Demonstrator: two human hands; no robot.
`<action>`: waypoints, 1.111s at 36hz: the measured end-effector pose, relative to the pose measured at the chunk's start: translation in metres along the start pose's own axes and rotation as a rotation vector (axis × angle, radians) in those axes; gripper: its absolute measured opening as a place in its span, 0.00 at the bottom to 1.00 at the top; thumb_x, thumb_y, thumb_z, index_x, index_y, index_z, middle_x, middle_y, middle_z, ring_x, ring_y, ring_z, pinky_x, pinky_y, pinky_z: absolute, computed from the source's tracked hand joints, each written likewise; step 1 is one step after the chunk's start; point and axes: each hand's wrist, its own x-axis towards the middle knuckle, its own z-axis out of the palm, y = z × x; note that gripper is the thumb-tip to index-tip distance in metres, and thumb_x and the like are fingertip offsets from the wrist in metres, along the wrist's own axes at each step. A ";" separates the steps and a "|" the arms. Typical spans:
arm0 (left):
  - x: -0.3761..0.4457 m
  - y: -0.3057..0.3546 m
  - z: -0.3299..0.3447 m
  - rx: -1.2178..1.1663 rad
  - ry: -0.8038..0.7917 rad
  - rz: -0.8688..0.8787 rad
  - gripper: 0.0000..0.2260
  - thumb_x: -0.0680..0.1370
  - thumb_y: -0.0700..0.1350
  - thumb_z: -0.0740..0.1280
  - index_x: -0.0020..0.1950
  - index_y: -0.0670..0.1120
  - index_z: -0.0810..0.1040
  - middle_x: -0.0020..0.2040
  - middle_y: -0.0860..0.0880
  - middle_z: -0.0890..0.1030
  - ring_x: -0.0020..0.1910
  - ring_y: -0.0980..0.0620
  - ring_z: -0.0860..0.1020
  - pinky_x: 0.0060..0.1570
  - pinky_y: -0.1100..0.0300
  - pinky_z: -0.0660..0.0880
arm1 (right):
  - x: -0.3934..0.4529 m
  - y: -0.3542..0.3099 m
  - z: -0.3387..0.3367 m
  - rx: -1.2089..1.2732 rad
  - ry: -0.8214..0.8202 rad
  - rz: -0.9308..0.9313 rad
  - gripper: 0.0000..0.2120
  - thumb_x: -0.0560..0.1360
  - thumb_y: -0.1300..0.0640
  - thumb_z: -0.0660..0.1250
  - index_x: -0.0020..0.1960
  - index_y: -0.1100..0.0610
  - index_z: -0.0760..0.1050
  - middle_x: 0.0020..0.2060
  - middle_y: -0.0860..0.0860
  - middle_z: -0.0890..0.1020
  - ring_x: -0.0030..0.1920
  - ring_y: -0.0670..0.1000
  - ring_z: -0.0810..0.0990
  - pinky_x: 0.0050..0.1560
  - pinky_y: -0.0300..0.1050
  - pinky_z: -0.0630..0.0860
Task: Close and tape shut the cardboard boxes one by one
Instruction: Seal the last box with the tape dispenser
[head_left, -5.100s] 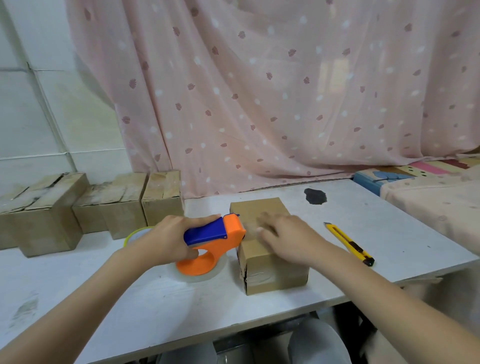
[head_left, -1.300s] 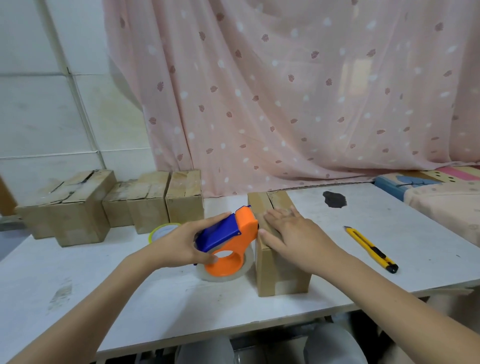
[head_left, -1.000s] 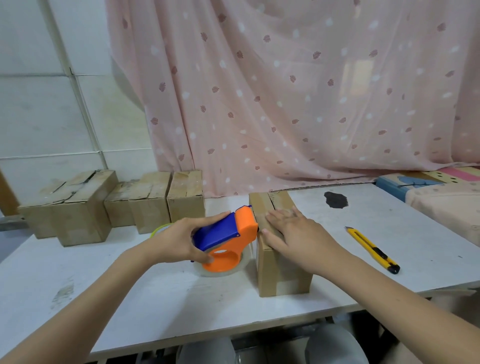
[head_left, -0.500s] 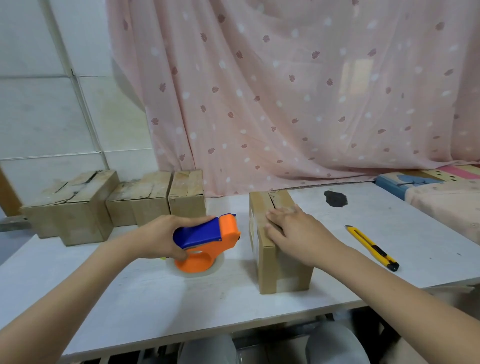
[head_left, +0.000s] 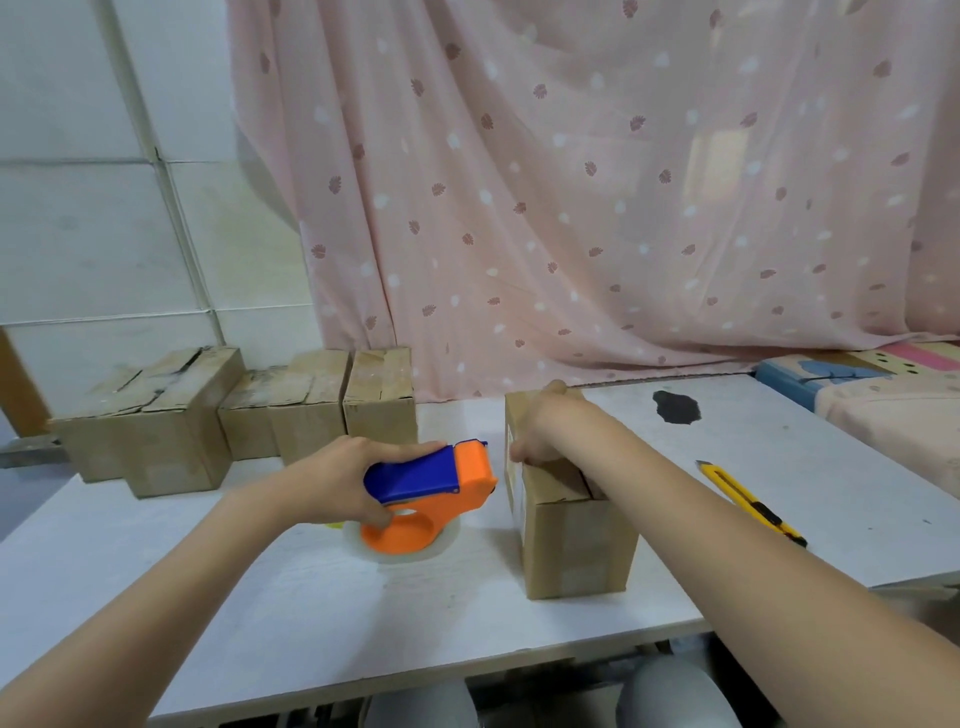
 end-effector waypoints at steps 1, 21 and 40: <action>0.000 0.000 0.000 -0.005 0.005 0.003 0.40 0.72 0.46 0.73 0.71 0.76 0.56 0.38 0.60 0.73 0.33 0.58 0.71 0.32 0.68 0.67 | -0.002 -0.002 -0.004 -0.046 -0.015 -0.013 0.54 0.56 0.40 0.69 0.76 0.55 0.51 0.55 0.58 0.69 0.52 0.65 0.74 0.48 0.53 0.75; -0.005 -0.008 0.009 -0.039 0.071 0.018 0.40 0.71 0.48 0.74 0.67 0.79 0.54 0.43 0.60 0.77 0.36 0.56 0.74 0.34 0.66 0.69 | -0.027 0.083 -0.060 0.386 -0.169 -0.131 0.27 0.67 0.47 0.77 0.55 0.62 0.72 0.37 0.56 0.72 0.31 0.56 0.72 0.44 0.57 0.80; 0.013 0.012 0.009 0.023 0.023 0.060 0.40 0.70 0.46 0.72 0.65 0.81 0.54 0.41 0.54 0.77 0.33 0.56 0.70 0.31 0.65 0.66 | 0.003 0.158 -0.001 1.006 -0.311 -0.126 0.19 0.78 0.48 0.64 0.62 0.59 0.78 0.54 0.66 0.83 0.43 0.59 0.78 0.46 0.49 0.76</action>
